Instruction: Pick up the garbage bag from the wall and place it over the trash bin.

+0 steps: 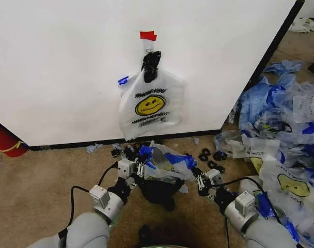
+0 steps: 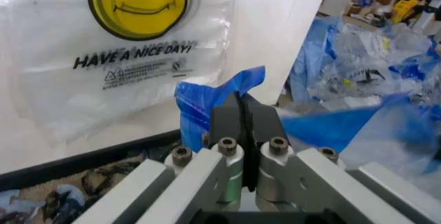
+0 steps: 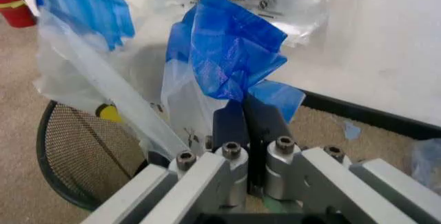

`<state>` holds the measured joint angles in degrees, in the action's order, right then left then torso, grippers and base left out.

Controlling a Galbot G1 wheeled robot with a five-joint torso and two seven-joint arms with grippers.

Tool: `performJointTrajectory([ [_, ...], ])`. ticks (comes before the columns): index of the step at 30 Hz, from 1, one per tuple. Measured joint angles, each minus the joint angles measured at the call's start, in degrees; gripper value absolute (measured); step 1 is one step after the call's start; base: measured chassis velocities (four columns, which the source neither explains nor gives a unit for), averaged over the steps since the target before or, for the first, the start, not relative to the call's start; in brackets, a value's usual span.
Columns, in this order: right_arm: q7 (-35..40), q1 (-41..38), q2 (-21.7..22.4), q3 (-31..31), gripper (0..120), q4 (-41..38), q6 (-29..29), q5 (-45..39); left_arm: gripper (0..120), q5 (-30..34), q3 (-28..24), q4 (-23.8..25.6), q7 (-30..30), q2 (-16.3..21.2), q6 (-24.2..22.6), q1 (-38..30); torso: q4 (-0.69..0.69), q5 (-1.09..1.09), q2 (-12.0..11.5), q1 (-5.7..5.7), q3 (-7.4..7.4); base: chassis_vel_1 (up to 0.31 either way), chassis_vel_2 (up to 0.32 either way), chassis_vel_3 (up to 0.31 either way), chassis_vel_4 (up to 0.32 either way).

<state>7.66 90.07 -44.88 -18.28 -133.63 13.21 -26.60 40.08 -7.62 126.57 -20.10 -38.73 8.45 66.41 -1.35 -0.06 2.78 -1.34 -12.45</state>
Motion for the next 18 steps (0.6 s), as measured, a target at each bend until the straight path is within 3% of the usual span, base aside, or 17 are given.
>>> performJointTrajectory([
  [10, 0.27, 3.42, 1.91, -5.29, 0, -2.27, -0.23, -1.46, 0, -0.11, 0.57, -2.47, 2.30, 0.77, 0.66, 0.14, 0.00, 0.00, 0.00, 0.00, 0.00, 0.000, 0.000, 0.000, 0.000],
  [18, 0.38, 3.66, 2.19, -5.10, 0, -2.36, -0.24, -1.95, 0, -0.96, -0.31, -2.47, 4.75, 1.26, 1.26, 0.48, 0.00, 0.00, 0.00, 0.00, 0.00, 0.000, 0.000, 0.000, 0.000],
])
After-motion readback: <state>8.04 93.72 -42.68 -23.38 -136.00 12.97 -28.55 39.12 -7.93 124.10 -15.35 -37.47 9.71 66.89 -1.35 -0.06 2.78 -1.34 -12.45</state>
